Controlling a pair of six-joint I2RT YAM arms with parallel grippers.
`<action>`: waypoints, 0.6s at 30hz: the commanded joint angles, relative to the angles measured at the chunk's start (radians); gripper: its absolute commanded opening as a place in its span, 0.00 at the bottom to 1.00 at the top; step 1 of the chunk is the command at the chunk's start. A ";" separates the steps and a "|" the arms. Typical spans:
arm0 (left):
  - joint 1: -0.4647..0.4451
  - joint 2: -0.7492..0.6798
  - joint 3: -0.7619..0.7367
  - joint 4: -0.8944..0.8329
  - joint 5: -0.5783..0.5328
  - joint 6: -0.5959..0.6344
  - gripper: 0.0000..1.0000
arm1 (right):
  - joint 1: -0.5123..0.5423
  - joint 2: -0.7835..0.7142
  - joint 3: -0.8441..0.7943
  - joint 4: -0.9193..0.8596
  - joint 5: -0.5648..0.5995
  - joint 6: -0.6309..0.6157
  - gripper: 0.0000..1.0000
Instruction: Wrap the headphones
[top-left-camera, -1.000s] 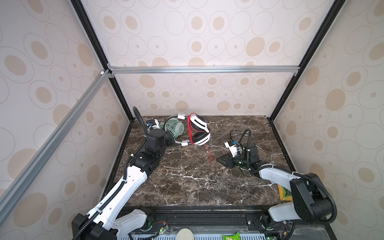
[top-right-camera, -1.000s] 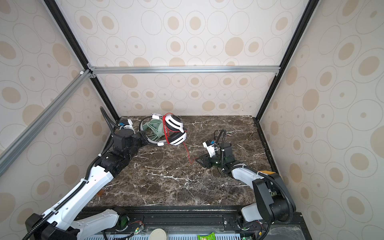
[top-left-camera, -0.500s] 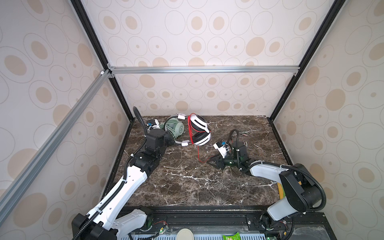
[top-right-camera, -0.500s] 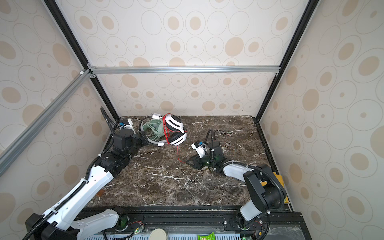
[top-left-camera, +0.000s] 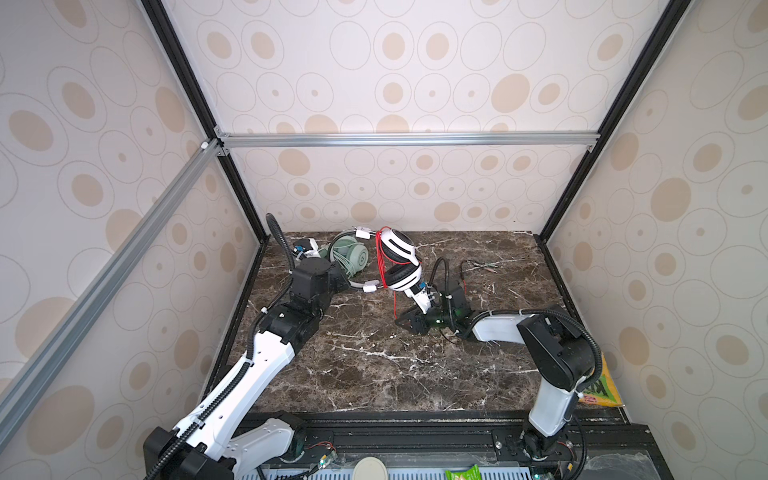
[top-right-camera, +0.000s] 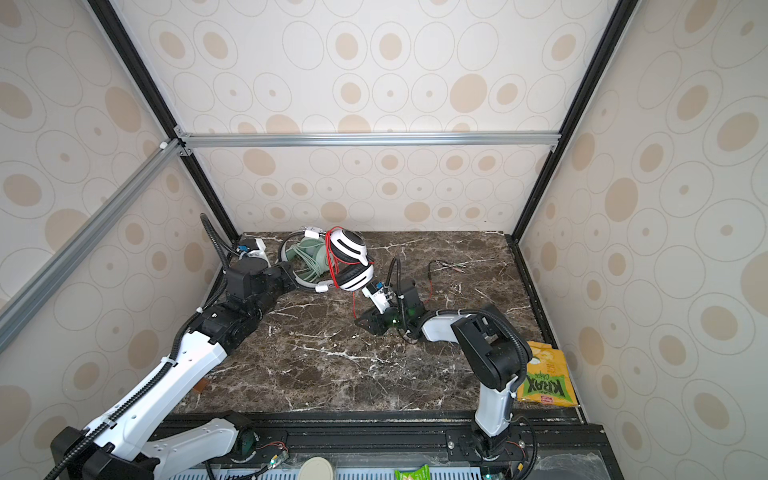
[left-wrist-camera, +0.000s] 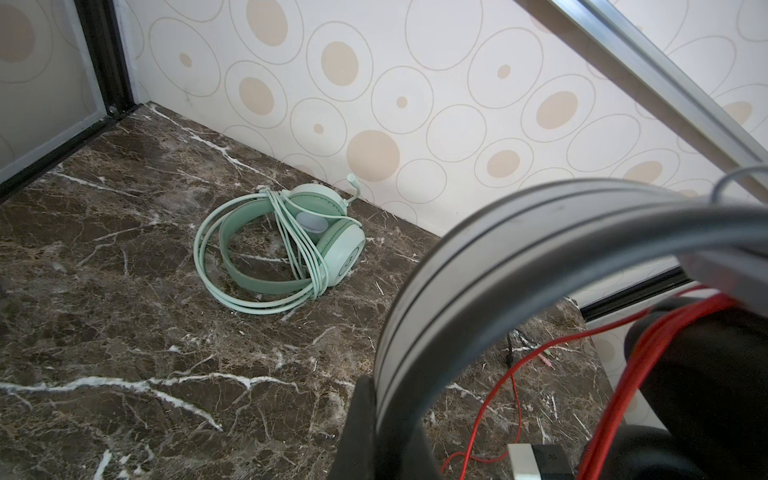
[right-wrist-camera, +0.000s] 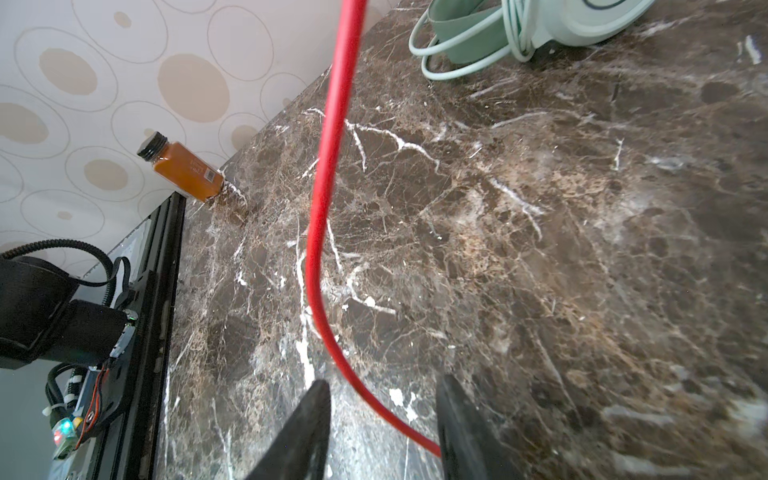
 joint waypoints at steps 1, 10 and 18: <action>0.010 -0.020 0.031 0.089 0.004 -0.052 0.00 | 0.011 0.010 -0.018 0.075 -0.001 -0.006 0.43; 0.011 -0.018 0.031 0.090 0.002 -0.052 0.00 | 0.024 0.028 -0.011 0.057 0.001 -0.022 0.42; 0.011 -0.016 0.033 0.077 -0.025 -0.062 0.00 | 0.052 0.000 -0.071 0.072 -0.001 -0.015 0.13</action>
